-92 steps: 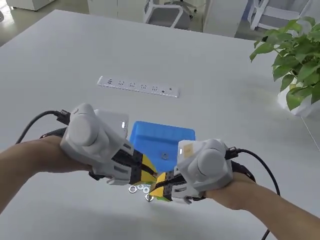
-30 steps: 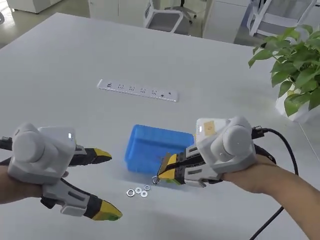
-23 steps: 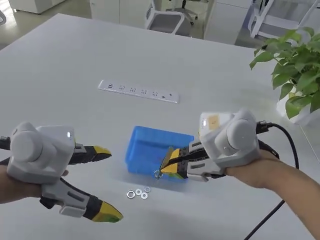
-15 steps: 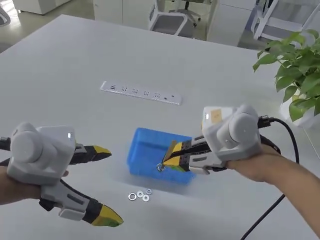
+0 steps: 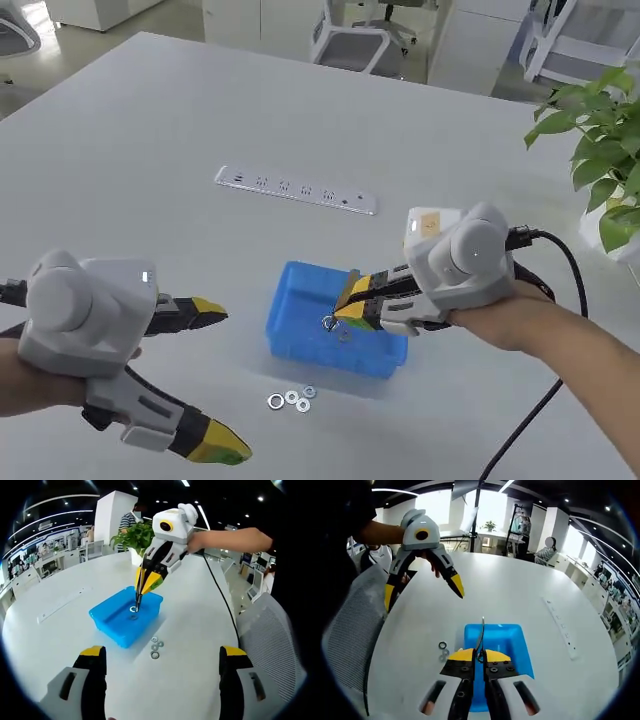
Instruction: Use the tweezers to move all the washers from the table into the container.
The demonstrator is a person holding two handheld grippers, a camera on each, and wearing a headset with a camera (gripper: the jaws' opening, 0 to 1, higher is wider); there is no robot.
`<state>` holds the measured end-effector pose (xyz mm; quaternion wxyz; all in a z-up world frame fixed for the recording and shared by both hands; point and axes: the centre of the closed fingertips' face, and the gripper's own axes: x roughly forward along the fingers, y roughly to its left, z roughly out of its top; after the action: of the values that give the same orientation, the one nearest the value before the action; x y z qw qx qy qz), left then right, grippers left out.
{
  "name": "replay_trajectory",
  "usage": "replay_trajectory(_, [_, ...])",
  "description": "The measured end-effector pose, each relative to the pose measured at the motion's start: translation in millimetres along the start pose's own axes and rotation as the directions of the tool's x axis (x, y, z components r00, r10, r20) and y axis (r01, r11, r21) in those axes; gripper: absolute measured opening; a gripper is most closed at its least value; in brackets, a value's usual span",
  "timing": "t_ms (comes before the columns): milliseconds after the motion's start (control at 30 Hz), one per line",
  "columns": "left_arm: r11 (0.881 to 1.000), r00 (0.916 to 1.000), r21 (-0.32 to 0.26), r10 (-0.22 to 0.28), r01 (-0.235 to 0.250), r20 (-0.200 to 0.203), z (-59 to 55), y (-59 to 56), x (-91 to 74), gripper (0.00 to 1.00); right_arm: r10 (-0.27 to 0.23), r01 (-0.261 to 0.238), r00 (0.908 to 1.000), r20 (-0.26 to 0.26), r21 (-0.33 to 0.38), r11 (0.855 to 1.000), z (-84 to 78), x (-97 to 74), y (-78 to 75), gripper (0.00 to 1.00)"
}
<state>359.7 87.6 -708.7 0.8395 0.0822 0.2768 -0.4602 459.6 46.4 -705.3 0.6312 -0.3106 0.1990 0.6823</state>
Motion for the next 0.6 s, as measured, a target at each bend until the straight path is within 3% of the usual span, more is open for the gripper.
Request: replay_trajectory(600, [1.0, 0.9999, -0.006, 0.012, -0.012, 0.007, 0.2, 6.7, -2.5, 0.99, 0.019, -0.018, 0.9992, -0.037, 0.023, 1.0, -21.7, 25.8, -13.2, 0.05])
